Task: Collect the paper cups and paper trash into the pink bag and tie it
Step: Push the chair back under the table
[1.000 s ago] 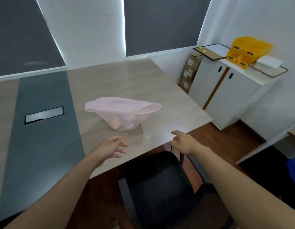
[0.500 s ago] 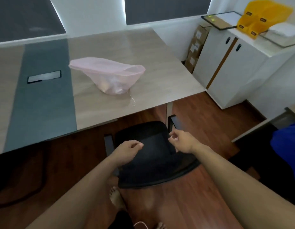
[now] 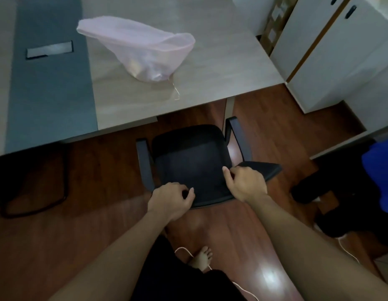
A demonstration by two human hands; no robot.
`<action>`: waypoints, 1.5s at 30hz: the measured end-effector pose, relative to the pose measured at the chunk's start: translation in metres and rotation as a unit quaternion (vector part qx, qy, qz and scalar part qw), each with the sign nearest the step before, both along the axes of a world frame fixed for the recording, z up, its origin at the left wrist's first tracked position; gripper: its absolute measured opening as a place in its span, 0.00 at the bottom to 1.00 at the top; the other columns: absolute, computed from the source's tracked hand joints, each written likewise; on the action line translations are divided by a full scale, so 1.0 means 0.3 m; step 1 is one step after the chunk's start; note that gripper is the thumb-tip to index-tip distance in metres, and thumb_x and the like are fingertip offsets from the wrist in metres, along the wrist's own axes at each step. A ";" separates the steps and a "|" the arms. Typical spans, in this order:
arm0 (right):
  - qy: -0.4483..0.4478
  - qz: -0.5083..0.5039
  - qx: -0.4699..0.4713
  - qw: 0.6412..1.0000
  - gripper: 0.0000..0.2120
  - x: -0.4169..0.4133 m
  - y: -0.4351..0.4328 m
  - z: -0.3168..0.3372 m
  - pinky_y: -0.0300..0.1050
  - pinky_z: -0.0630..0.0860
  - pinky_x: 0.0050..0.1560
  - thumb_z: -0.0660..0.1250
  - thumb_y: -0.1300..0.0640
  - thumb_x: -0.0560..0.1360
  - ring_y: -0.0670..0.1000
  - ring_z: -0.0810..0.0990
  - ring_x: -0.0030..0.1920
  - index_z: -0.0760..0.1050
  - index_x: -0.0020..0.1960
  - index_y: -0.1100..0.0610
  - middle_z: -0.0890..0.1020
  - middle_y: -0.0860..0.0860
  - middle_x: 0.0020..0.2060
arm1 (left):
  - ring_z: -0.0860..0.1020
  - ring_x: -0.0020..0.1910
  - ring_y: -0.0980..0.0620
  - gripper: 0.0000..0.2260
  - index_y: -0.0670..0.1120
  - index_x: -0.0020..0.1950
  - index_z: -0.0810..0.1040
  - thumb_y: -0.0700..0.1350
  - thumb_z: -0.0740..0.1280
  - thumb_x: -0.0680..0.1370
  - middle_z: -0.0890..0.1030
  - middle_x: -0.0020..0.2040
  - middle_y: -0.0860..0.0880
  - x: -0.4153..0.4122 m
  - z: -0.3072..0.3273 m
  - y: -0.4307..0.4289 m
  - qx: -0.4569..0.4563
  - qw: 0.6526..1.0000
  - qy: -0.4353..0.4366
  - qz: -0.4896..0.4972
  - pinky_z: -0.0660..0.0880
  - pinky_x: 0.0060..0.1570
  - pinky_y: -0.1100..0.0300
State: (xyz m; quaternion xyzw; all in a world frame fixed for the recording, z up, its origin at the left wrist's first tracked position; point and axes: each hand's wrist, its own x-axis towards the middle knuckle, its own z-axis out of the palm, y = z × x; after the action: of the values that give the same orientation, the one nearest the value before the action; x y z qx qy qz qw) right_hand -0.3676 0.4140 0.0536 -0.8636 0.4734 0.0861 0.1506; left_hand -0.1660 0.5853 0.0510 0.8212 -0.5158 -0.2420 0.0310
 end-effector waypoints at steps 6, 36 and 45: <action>-0.049 -0.025 -0.034 0.998 0.27 0.033 -0.028 -0.011 0.50 0.76 0.38 0.54 0.37 0.87 0.55 0.80 0.36 0.80 0.40 0.50 0.79 0.44 0.33 | 0.79 0.39 0.54 0.22 0.54 0.45 0.83 0.64 0.55 0.79 0.81 0.40 0.56 0.029 -0.020 -0.034 -0.010 1.000 -0.011 0.021 0.80 0.41 0.54; -0.061 -0.036 -0.027 0.997 0.23 0.486 -0.465 -0.003 0.50 0.70 0.42 0.57 0.41 0.86 0.54 0.76 0.35 0.81 0.40 0.49 0.77 0.47 0.31 | 0.79 0.35 0.57 0.19 0.55 0.44 0.84 0.62 0.58 0.76 0.82 0.37 0.57 0.454 -0.047 -0.440 -0.081 0.994 -0.021 0.066 0.81 0.37 0.53; -0.063 -0.034 -0.023 0.997 0.22 0.621 -0.601 -0.004 0.52 0.78 0.43 0.57 0.42 0.84 0.56 0.78 0.35 0.80 0.39 0.50 0.78 0.48 0.30 | 0.80 0.36 0.55 0.19 0.54 0.44 0.84 0.62 0.57 0.76 0.82 0.37 0.57 0.583 -0.042 -0.567 -0.094 0.992 -0.040 0.075 0.81 0.39 0.55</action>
State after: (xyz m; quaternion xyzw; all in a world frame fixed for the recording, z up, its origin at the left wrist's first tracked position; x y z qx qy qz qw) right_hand -0.1813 0.2336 0.0523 -0.8538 0.4942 0.0150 0.1633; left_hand 0.0089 0.4151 0.0383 0.8601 -0.4739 -0.1568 0.1052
